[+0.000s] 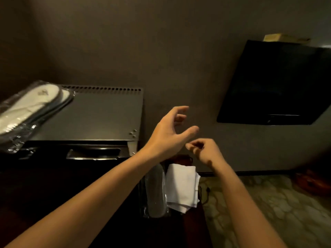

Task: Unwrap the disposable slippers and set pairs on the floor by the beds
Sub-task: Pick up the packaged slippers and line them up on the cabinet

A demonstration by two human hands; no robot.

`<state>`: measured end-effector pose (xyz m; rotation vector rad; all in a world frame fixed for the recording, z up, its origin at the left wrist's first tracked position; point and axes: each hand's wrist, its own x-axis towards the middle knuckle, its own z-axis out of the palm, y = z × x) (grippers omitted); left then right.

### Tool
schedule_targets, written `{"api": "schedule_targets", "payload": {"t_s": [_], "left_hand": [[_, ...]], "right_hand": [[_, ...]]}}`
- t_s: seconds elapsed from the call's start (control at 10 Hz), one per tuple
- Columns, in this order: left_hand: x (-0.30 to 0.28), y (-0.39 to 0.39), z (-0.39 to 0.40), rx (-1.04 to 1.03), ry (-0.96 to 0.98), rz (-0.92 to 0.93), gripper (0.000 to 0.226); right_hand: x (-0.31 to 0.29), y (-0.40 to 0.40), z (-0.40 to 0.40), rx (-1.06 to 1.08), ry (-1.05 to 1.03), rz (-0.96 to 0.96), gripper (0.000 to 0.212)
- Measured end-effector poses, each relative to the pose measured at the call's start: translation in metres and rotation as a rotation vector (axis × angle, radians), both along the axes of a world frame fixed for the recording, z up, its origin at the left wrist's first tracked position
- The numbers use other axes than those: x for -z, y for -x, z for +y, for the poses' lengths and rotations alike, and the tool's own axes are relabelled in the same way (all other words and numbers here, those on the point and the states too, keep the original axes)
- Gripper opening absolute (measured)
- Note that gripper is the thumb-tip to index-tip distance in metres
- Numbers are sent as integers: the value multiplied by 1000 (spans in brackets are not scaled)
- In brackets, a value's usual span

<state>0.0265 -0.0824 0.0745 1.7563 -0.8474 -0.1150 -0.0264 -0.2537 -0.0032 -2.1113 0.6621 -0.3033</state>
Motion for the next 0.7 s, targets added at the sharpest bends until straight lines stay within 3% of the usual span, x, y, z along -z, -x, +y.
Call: {"api": "schedule_targets", "payload": {"t_s": [0.2,0.4,0.5,0.6,0.7], "left_hand": [[79,19,-64,-82,-151,319,59],[155,9,-47,-338,-291,696,54],[179,4,-37,-450,-243,774,50],[195,1,-33,-558,-178,722,42],[199,-4,-29,-578,-167,739,39]], "right_hand": [[118,-8,-57,-27,-179,207,14],[217,-8,-25,-142,-284,410,16],[264,-14,-7,-168,-317,523,32],[298,-23,6,-190,-335,636,65],[419,-51,9,-209,-365,665,81]]}}
